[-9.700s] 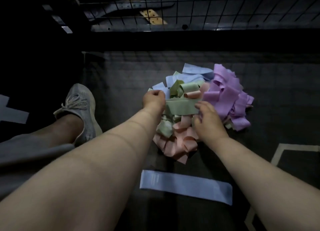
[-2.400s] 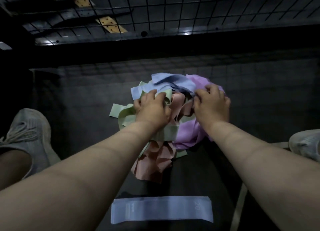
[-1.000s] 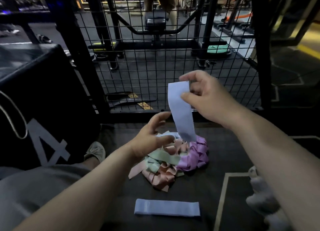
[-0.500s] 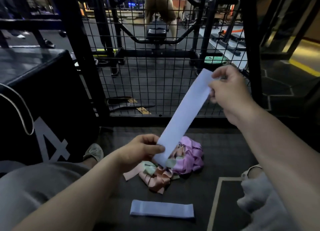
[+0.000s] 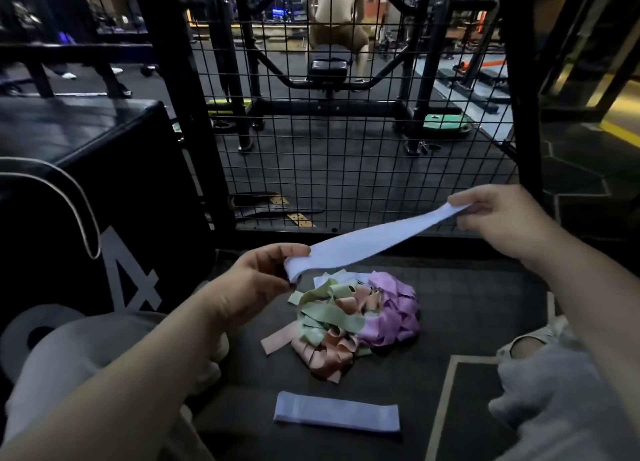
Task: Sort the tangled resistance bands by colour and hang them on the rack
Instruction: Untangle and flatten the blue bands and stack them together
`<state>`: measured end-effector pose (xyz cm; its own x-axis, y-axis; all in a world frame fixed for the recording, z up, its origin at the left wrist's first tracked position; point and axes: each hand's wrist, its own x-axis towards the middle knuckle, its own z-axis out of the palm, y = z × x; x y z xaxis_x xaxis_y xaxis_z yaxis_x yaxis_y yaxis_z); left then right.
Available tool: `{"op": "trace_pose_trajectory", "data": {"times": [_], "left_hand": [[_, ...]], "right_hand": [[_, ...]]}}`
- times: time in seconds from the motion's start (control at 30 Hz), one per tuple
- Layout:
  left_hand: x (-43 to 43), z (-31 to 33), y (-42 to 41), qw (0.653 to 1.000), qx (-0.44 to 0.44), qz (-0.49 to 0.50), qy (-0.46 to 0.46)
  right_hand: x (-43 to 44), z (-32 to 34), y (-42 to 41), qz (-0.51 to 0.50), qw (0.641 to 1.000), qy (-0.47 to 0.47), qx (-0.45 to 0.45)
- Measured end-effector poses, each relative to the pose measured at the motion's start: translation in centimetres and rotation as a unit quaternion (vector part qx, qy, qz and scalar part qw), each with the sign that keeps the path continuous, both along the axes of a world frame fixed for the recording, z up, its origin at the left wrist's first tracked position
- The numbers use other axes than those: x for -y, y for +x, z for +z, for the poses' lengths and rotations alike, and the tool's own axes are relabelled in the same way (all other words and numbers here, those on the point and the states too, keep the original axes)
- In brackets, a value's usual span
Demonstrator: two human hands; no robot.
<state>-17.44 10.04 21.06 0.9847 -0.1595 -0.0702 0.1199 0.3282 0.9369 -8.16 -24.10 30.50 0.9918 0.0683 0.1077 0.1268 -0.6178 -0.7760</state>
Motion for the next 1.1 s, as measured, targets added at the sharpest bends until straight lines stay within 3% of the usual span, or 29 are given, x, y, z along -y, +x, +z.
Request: {"op": "trace_pose_trajectory", "data": {"times": [0.3, 0.5, 0.87, 1.1], "left_hand": [[0.6, 0.3, -0.4, 0.990, 0.070, 0.055, 0.106], [0.3, 0.9, 0.1, 0.970, -0.003, 0.213, 0.117], [-0.8, 0.4, 0.0, 0.962, -0.035, 0.256, 0.093], [-0.8, -0.6, 0.5, 0.943, -0.047, 0.300, 0.137]], "right_hand": [[0.3, -0.8, -1.1, -0.018, 0.999, 0.042, -0.005], [0.7, -1.4, -1.7, -0.010, 0.977, 0.147, -0.151], [0.1, -2.6, -2.4, 0.016, 0.960, 0.215, -0.180], [0.2, -3.6, -2.4, 0.019, 0.963, 0.180, -0.200]]}}
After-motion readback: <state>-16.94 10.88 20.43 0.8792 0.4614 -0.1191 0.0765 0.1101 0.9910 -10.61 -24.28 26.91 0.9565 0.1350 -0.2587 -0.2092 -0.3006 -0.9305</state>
